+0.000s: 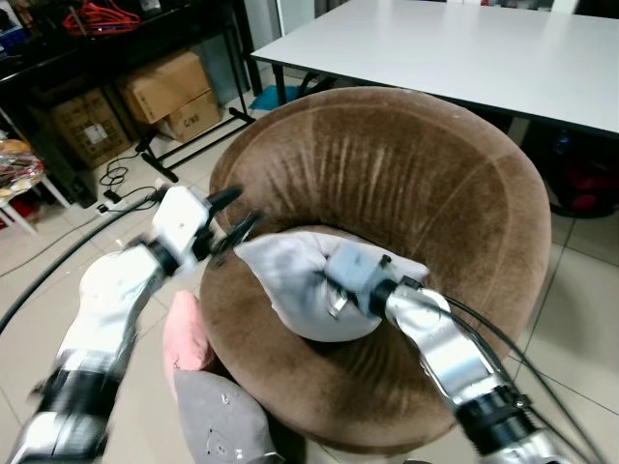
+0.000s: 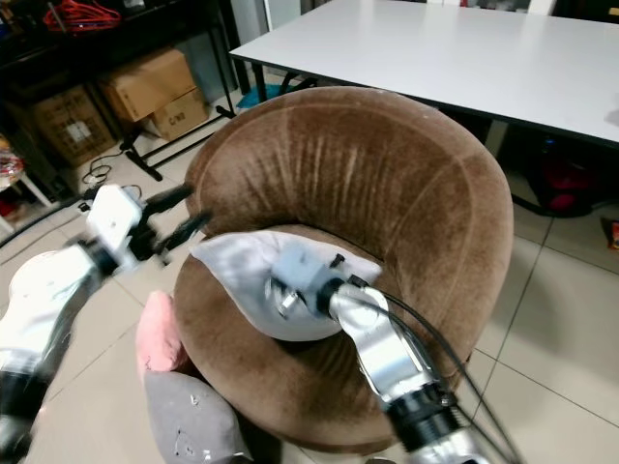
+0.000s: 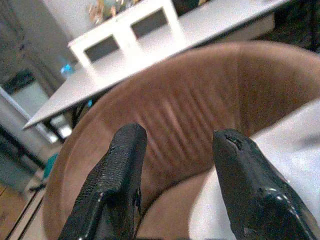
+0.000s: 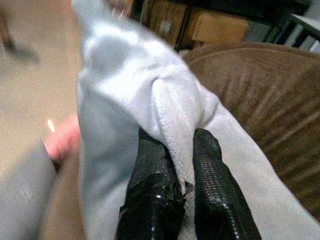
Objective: Move the pillow to the sofa from floor
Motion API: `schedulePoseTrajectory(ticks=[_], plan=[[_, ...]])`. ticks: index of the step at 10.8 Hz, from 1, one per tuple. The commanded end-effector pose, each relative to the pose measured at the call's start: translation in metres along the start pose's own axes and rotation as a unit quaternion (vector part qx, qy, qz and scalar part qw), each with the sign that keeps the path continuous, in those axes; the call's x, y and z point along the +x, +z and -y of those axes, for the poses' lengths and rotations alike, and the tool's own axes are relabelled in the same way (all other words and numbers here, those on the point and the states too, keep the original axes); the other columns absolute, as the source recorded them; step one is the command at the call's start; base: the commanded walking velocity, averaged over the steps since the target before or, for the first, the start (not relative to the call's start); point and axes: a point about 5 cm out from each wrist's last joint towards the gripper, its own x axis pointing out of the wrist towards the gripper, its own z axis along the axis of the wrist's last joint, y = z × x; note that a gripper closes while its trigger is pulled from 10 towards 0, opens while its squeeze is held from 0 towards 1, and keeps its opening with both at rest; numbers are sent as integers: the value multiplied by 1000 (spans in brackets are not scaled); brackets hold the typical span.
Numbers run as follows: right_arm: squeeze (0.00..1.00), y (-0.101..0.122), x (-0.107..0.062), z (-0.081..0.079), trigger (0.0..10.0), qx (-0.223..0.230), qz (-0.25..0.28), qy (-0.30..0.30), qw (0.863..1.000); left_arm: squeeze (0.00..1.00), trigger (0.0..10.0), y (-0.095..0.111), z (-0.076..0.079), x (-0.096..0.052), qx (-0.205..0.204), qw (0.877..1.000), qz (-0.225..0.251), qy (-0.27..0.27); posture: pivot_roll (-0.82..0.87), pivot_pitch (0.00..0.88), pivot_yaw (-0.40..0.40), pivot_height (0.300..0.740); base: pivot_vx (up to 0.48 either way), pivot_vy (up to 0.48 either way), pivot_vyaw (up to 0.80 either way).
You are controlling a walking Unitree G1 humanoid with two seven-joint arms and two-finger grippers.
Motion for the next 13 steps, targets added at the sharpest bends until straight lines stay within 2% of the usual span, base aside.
schedulePoseTrajectory(ticks=[1,2,3,6,8,9,10,11,12,13], plan=[[0,27,0,10,0,85,73,-26,993,0,10000,-6,-2,-11,0,999,-31,36,-107,0,161,740,0,0,0],[0,36,-2,20,0,176,109,-58,977,0,10000,-11,7,-11,-20,995,-45,82,-102,0,158,740,0,0,0],[0,36,-3,22,0,206,117,-68,969,0,10000,-13,13,-9,-18,994,-47,93,-100,0,156,740,0,0,0],[0,36,-3,22,0,206,117,-68,969,0,10000,-13,13,-9,-18,994,-47,93,-100,0,156,740,0,0,0],[0,38,-1,34,0,336,131,-114,926,0,10000,-19,20,-5,13,990,-78,113,-99,0,152,740,0,0,0],[0,47,-5,43,0,407,161,-123,891,0,10000,-16,22,-4,16,989,-80,121,-101,0,150,740,0,0,0],[0,51,-6,47,0,400,162,-125,893,0,10000,-15,22,-4,20,989,-79,127,-102,0,149,740,0,0,0],[0,47,-4,44,0,361,131,-126,915,0,10000,-15,23,-2,29,987,-80,133,-102,0,147,740,0,0,0],[0,43,-1,37,10000,310,103,-123,937,0,10000,-14,24,0,35,986,-79,140,-101,0,145,740,0,0,0],[0,46,-1,32,10000,285,96,-122,946,0,10000,-12,26,1,36,985,-78,147,-98,0,138,740,0,0,0]])
